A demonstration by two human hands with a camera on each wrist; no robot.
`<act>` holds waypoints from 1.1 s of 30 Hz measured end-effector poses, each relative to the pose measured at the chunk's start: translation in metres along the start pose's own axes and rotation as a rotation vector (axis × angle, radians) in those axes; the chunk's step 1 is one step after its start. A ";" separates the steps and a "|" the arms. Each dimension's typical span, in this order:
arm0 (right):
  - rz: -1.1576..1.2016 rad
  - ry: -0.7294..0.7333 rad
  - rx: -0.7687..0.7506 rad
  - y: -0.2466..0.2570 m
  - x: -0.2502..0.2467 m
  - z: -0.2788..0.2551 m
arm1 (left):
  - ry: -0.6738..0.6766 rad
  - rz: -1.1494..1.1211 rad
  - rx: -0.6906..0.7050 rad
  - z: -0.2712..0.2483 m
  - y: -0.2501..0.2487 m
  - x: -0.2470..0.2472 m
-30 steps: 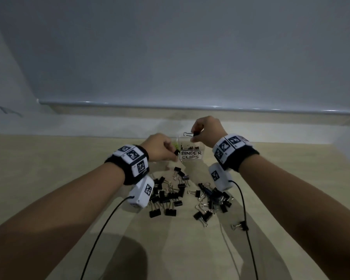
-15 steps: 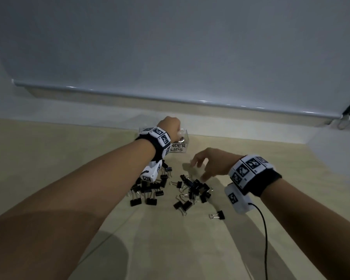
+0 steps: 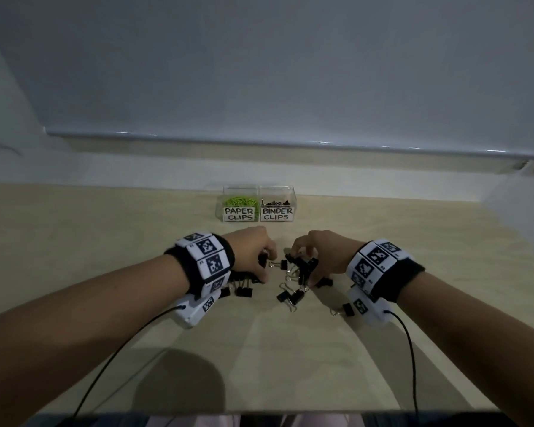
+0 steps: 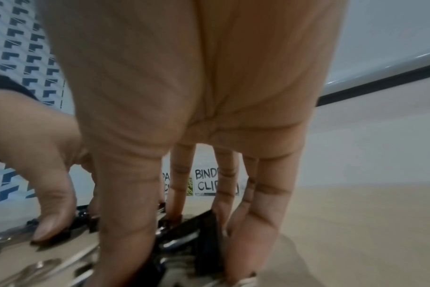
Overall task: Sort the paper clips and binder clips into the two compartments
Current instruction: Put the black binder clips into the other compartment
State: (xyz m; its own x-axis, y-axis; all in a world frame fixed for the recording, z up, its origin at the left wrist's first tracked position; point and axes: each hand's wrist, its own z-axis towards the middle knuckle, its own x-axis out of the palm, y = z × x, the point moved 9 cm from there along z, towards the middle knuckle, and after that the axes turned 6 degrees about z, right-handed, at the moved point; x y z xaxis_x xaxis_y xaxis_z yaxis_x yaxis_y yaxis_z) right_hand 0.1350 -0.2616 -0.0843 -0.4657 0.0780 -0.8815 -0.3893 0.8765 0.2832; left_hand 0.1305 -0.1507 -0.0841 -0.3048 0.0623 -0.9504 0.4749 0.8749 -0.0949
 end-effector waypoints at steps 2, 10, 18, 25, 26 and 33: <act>0.040 -0.011 -0.005 0.002 -0.001 0.001 | -0.050 -0.022 -0.019 0.001 0.001 -0.001; 0.154 -0.106 -0.014 -0.003 -0.008 0.002 | -0.099 -0.221 -0.103 0.003 0.007 -0.004; 0.207 -0.194 -0.077 -0.002 -0.016 0.000 | -0.145 -0.190 -0.097 0.001 0.007 -0.012; 0.319 -0.265 -0.136 0.000 -0.027 0.000 | -0.230 -0.334 -0.091 0.003 0.023 -0.025; 0.337 -0.291 -0.148 0.001 -0.033 -0.001 | -0.251 -0.371 -0.095 0.003 0.026 -0.030; 0.465 -0.568 -0.131 -0.002 -0.115 0.021 | -0.631 -0.588 -0.231 0.018 0.065 -0.100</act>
State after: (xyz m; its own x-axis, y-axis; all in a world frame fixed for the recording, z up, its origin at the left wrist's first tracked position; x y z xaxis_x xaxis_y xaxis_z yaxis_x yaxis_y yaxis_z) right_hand 0.2064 -0.2623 0.0085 -0.1368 0.6919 -0.7089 -0.3600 0.6320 0.6863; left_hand 0.2068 -0.1089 -0.0011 0.0965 -0.6431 -0.7597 0.1861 0.7615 -0.6209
